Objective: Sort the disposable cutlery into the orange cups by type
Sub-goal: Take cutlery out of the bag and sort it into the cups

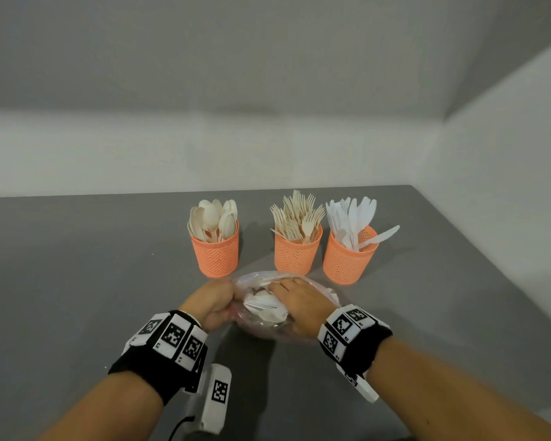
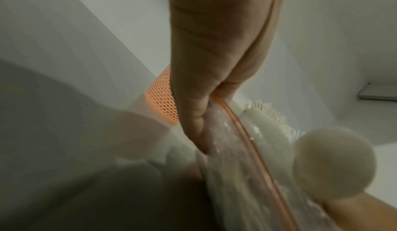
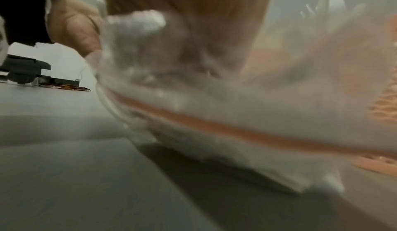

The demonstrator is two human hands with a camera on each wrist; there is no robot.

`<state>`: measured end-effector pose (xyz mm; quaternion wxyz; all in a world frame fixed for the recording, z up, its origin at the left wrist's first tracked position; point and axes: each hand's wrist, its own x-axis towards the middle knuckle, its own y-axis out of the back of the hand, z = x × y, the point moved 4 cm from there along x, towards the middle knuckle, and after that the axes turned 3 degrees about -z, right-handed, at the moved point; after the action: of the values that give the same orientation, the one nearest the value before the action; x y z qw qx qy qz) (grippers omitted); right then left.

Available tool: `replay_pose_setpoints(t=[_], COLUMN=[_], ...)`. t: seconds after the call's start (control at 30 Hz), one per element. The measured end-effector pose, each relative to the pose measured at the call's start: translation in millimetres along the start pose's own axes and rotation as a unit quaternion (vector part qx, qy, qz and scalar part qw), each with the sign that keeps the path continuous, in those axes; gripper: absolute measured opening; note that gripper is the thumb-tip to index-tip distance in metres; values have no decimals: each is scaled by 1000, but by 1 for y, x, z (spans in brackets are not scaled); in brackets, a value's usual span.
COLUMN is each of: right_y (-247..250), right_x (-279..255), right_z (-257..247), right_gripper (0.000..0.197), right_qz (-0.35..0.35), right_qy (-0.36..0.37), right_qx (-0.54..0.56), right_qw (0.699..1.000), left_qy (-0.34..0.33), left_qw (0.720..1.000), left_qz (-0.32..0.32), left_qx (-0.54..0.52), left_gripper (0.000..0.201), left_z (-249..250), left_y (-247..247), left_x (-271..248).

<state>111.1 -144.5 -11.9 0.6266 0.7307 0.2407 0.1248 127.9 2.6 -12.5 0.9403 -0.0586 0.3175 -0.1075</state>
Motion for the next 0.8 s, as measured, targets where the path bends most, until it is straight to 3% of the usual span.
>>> replay_pose_setpoints(t=[0.1, 0.2, 0.27, 0.37, 0.5, 0.6, 0.7, 0.8], right_y=[10, 14, 9, 4, 25, 37, 46, 49], right_x=[1, 0, -1, -4, -11, -19, -23, -22], right_z=[5, 9, 8, 3, 5, 8, 11, 18], right_gripper=[48, 36, 42, 60, 62, 52, 55, 56], right_qz=[10, 19, 0, -17, 27, 26, 30, 71], right_qy=[-23, -31, -33, -41, -49, -47, -66, -101], right_qx=[26, 79, 72, 75, 155, 267, 371, 446], right_qw=[999, 996, 997, 996, 986, 962, 926, 886], left_qy=[-20, -81, -108, -100, -145, -193, -211, -229], left_qw=[999, 991, 987, 991, 984, 962, 922, 873], left_qz=[35, 55, 23, -27, 19, 54, 138, 138], left_qx=[-5, 90, 120, 84, 103, 186, 296, 408], left_gripper=[28, 38, 44, 41, 40, 35, 30, 23], left_z=[6, 9, 9, 8, 14, 15, 13, 12], left_y=[9, 14, 7, -5, 8, 17, 21, 10], left_x=[-4, -6, -10, -15, -16, -16, -15, -15])
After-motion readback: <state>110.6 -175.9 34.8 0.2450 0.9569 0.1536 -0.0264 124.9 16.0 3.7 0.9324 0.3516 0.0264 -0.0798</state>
